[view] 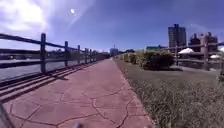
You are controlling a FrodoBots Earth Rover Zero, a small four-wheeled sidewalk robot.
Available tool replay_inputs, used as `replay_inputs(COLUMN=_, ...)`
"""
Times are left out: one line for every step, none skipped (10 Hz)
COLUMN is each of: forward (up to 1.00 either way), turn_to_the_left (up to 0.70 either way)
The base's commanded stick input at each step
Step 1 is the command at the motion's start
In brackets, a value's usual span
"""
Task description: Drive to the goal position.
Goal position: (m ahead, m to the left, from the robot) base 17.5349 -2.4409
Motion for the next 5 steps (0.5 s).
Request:
replay_inputs(forward=0.7, turn_to_the_left=0.0)
replay_inputs(forward=0.7, turn_to_the_left=0.0)
replay_inputs(forward=0.7, turn_to_the_left=0.0)
replay_inputs(forward=0.7, turn_to_the_left=0.0)
replay_inputs(forward=0.7, turn_to_the_left=0.0)
